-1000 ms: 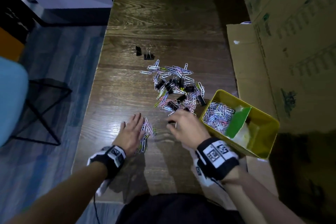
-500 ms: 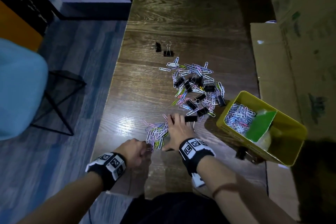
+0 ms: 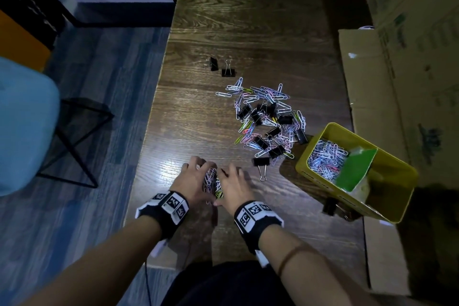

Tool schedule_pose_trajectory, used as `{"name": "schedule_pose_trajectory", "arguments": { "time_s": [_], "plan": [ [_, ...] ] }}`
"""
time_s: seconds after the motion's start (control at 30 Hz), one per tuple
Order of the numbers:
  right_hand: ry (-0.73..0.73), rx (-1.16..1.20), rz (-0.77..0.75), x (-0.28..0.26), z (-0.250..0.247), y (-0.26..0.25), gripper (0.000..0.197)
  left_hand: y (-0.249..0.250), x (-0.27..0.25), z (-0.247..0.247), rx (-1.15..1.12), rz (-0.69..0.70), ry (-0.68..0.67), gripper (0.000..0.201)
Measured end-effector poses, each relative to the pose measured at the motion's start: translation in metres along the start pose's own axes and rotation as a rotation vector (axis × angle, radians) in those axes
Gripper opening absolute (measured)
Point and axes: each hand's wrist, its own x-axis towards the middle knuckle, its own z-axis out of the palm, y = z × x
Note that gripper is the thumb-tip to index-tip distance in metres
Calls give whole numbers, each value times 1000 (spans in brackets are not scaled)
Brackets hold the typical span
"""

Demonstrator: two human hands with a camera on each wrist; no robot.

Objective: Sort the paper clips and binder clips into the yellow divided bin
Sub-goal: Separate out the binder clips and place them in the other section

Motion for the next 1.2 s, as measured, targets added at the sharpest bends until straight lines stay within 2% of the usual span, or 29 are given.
{"name": "schedule_pose_trajectory", "arguments": {
  "time_s": [0.13,0.23,0.37,0.5,0.6,0.7,0.83,1.0,1.13,1.2],
  "plan": [
    [3,131,5,4,0,2,59,8,1,11,-229,-63,65,61],
    [25,223,30,6,0,7,42,11,1,13,-319,-82,120,47],
    [79,397,93,10,-1,16,36,5,2,9,-360,-81,170,29],
    [74,542,180,11,-5,25,30,-7,4,7,-533,-180,151,22],
    [98,615,197,9,-8,31,27,-21,4,7,-812,-271,76,22],
    [120,690,213,6,-6,39,25,-24,2,3,-1078,-324,63,21],
    [126,793,239,4,-1,47,24,-25,-2,-5,-1223,-328,63,16],
    [150,1013,194,-10,-18,52,26,-22,-6,-17,-1324,-309,10,13],
    [306,1209,180,-33,-41,59,38,7,-1,-35,-1375,-221,-71,12],
    [386,1267,159,-49,-60,68,34,34,3,-45,-1407,-154,-106,14]
  ]
}}
